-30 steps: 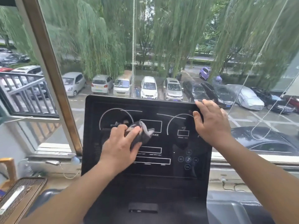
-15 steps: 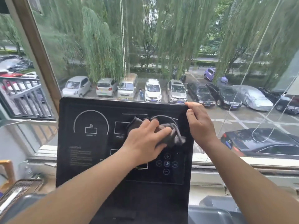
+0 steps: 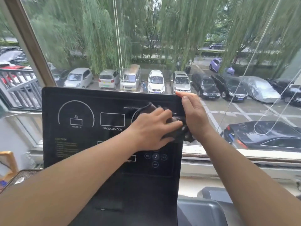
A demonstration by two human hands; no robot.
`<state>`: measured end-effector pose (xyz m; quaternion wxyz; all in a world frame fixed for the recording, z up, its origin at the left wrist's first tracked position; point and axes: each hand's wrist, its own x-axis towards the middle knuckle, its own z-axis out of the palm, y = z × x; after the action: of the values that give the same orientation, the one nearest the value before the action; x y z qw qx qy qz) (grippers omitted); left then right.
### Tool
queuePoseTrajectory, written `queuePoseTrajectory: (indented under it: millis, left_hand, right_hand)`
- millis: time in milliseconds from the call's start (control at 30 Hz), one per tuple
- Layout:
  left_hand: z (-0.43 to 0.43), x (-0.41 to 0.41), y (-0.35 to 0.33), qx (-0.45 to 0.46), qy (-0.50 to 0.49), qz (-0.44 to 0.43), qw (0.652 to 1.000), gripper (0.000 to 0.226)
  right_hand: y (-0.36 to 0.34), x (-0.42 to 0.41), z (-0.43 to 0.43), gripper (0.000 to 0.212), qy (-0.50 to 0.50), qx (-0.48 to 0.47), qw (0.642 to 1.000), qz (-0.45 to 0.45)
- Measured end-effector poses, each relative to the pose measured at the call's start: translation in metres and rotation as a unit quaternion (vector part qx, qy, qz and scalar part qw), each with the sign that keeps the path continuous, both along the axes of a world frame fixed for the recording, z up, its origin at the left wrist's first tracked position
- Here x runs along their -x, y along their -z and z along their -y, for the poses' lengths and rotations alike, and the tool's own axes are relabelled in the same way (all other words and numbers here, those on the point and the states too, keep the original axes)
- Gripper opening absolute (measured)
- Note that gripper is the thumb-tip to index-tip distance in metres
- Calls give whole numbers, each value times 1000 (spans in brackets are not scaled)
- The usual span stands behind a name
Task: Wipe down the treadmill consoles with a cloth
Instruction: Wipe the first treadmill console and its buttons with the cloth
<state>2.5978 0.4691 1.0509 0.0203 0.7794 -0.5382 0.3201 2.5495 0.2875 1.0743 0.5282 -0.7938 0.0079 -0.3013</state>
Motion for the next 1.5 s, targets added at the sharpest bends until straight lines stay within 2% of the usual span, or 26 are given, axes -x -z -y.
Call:
queuePoseTrajectory:
  millis: [67, 133, 200, 333, 467, 533, 600, 667, 733, 833, 933, 1000, 1067, 1200, 1333, 1500]
  left_hand:
    - [-5, -10, -15, 111, -85, -19, 990, 55]
    - [-3, -9, -16, 223, -176, -73, 956, 56]
    - [5, 0, -5, 250, -211, -98, 940, 57]
    - [2, 20, 32, 186, -159, -73, 967, 57]
    - [-10, 38, 69, 159, -149, -88, 972, 57]
    - [-15, 52, 88, 151, -154, -116, 970, 57]
    - [-22, 67, 108, 128, -151, -145, 969, 57]
    - [-28, 84, 128, 89, -145, -175, 970, 58]
    - [-34, 102, 146, 51, -131, -199, 970, 59]
    - [-34, 122, 162, 27, -126, -227, 965, 58]
    - [-30, 130, 163, 0, -166, -230, 959, 62]
    - [-28, 136, 169, -48, -159, -212, 963, 63]
    - [-30, 151, 182, -108, -117, -198, 967, 53]
    - [-38, 177, 200, -110, -124, -338, 926, 50]
    - [-51, 193, 202, -98, -86, -444, 886, 53]
    - [-64, 210, 201, -125, -53, -493, 859, 54]
  right_hand:
    - [4, -5, 3, 36, -15, -1, 1000, -2]
    - [9, -9, 5, 40, -22, 12, 1000, 3]
    - [11, -8, 4, 39, -15, 16, 1000, 1]
    - [15, -1, -2, 40, 12, 69, 997, -23]
    - [20, 12, -12, 48, 6, 53, 998, -45]
    - [38, 26, -21, 55, 24, 20, 998, -56]
    - [72, 45, -36, 60, 68, -63, 989, -113]
    - [112, 66, -49, 49, 108, -169, 963, -182]
    - [144, 88, -60, 37, 122, -223, 939, -233]
    - [168, 117, -69, 39, 120, -242, 924, -271]
    - [177, 135, -73, 42, 116, -236, 920, -289]
    - [182, 142, -72, 42, 107, -236, 919, -298]
    - [179, 149, -72, 41, 90, -259, 909, -313]
    - [182, 162, -66, 55, 74, -248, 906, -334]
    - [195, 185, -76, 33, 143, -232, 916, -294]
    - [208, 223, -99, 32, 186, -249, 905, -291]
